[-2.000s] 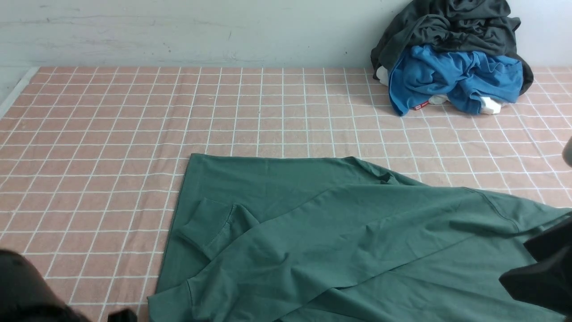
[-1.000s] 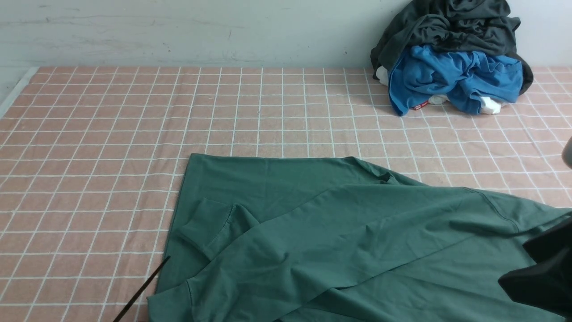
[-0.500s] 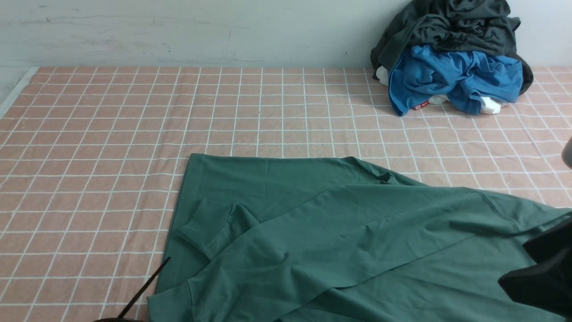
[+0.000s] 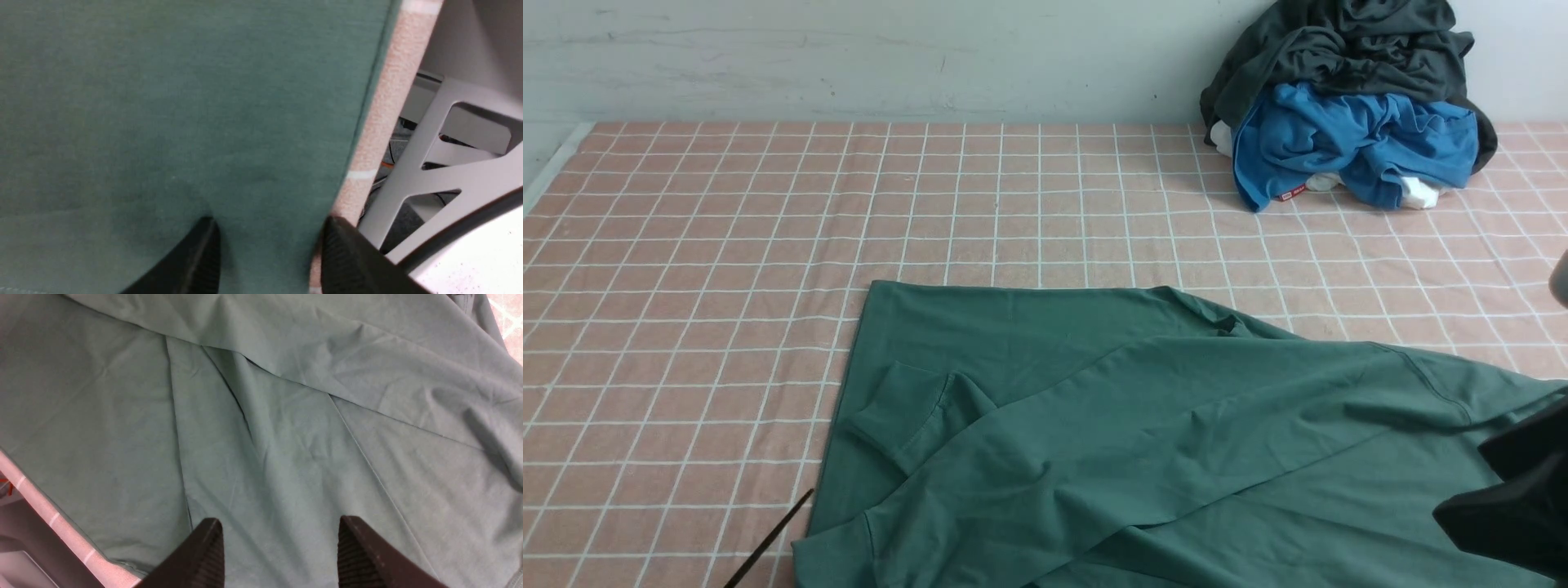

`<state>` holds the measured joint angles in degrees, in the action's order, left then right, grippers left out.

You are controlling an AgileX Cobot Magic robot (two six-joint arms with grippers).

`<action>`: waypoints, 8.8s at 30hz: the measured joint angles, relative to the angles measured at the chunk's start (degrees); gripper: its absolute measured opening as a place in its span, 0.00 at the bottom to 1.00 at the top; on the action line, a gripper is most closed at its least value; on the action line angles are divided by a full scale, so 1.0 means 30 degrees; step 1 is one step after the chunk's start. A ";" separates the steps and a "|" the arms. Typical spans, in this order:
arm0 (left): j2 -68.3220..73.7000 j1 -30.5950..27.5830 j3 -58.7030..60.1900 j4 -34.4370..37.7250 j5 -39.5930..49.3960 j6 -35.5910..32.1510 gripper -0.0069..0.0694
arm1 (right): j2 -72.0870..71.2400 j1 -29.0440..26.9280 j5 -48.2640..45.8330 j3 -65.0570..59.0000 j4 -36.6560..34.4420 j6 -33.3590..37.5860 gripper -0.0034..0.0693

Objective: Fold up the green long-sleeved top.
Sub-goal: Use both arms simultaneously to clamp the lower edge of the clothing fabric, then use both arms to drag the lower edge of the fabric forward and fold it over the upper edge

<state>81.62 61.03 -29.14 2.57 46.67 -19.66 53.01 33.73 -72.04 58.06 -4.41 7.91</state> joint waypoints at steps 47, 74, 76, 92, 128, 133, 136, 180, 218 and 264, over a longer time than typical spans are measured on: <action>-0.2588 0.0000 -0.0564 -0.1640 0.3062 0.0777 0.10 | 0.0000 0.0000 0.1847 -0.8680 0.0321 0.7515 0.72; -0.2588 0.0000 -0.0564 -0.1791 0.2991 0.1295 0.10 | 0.1576 0.0000 0.8812 -1.4567 0.4066 1.0290 0.65; -0.2588 0.0000 -0.0564 -0.1814 0.2951 0.1310 0.10 | 0.1581 0.0000 0.8832 -1.4567 0.4071 1.0290 0.59; -0.2588 0.0000 -0.0564 -0.2010 0.2910 0.1435 0.10 | 0.1581 0.0000 0.8073 -1.3168 0.4344 1.0290 0.05; -0.2588 0.0000 -0.0564 -0.1938 0.2867 0.1567 0.10 | 0.2656 0.0000 1.1524 -1.4717 0.5597 0.9564 0.63; -0.2588 0.0000 -0.0564 -0.1938 0.2854 0.1567 0.10 | 0.2904 0.0000 1.1434 -1.4599 0.5640 0.9564 0.62; -0.2588 0.0000 -0.0564 -0.1938 0.2854 0.1567 0.10 | 0.2904 0.0000 1.1434 -1.4599 0.5640 0.9564 0.55; 0.4702 -1.3195 -1.7182 -0.1765 0.5012 -0.3999 0.11 | 1.2772 -0.8567 0.2107 0.4175 -0.0611 1.3836 0.07; 1.3679 -1.6246 -2.3774 0.3503 0.5550 -1.2675 0.60 | 2.1137 -0.9920 0.4388 1.0663 -0.1988 1.2460 0.19; 1.6310 -1.8437 -2.7063 0.4371 0.2949 -0.8465 0.12 | 2.2198 -0.9936 0.7796 1.0734 -0.0521 0.9164 0.40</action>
<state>130.55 5.71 -110.32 15.68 55.52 -45.06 119.60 3.93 -48.65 90.26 -5.98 35.40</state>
